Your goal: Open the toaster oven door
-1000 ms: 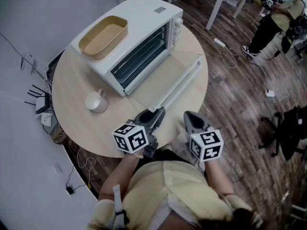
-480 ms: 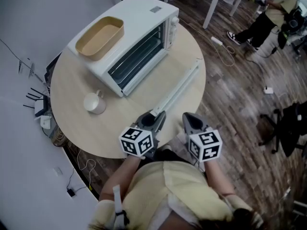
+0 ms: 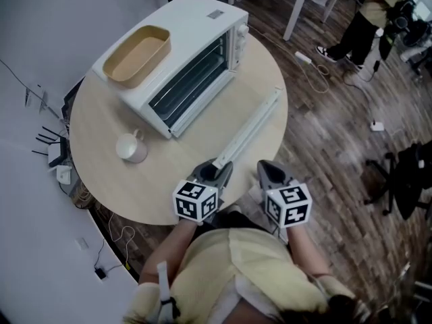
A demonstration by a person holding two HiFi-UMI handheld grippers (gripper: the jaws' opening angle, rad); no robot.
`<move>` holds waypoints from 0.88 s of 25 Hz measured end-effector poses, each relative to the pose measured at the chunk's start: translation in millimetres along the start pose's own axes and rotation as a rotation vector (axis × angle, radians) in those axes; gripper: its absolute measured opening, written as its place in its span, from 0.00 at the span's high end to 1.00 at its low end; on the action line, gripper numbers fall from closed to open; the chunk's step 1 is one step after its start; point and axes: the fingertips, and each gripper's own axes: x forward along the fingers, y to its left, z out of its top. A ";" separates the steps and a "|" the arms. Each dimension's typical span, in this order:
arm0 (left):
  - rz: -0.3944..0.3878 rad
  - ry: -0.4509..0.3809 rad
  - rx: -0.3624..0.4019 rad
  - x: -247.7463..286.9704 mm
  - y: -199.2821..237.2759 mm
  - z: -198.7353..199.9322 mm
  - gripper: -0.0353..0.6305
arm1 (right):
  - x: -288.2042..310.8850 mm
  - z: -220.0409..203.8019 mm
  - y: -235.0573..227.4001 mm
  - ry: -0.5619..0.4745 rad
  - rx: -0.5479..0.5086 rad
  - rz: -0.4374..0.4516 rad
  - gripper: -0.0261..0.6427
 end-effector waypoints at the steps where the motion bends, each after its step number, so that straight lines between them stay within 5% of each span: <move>1: 0.005 0.012 0.008 0.8 0.3 -1.9 0.80 | 0.2 -0.6 -0.2 0.002 0.000 0.001 0.96; 22: 0.000 0.177 0.164 7.2 3.9 -24.4 0.80 | 6.0 -20.1 -15.0 0.058 0.018 -0.019 0.96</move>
